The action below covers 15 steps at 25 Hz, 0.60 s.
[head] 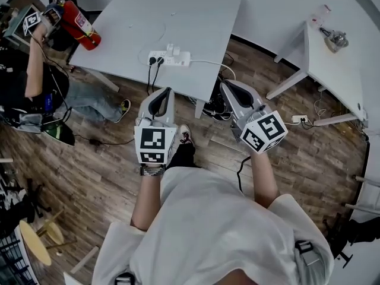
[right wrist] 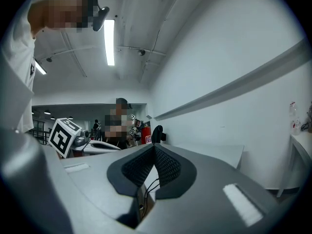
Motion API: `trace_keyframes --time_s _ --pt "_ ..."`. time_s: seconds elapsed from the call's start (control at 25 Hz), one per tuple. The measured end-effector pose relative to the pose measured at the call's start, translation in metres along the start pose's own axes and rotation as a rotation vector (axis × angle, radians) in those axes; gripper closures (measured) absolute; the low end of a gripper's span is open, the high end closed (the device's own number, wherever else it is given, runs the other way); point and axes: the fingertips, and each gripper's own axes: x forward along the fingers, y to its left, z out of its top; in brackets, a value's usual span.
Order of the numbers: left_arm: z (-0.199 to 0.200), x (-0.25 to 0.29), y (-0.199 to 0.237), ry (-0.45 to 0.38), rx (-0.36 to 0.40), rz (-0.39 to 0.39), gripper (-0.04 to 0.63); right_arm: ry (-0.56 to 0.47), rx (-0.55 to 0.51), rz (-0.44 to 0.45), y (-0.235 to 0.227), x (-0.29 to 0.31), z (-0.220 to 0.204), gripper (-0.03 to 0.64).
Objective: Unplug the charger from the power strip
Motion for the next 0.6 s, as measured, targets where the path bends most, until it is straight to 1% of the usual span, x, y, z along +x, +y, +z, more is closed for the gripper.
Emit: trace_keyframes --time_s 0.24,0.36,0.48,0.6 --pt "-0.003 0.065 0.046 0.043 -0.017 -0.005 0.597 0.031 0.010 0.012 -0.041 0.068 -0.001 0.615" --pt "-0.001 0.096 0.065 0.051 -0.014 -0.010 0.597 0.045 0.016 0.026 -0.058 0.100 -0.005 0.615" --pt "-0.001 0.121 0.080 0.061 -0.016 -0.018 0.597 0.062 0.017 0.044 -0.070 0.128 -0.008 0.615" --pt "-0.002 0.138 0.089 0.071 -0.013 -0.027 0.597 0.057 0.022 0.049 -0.082 0.149 -0.013 0.615"
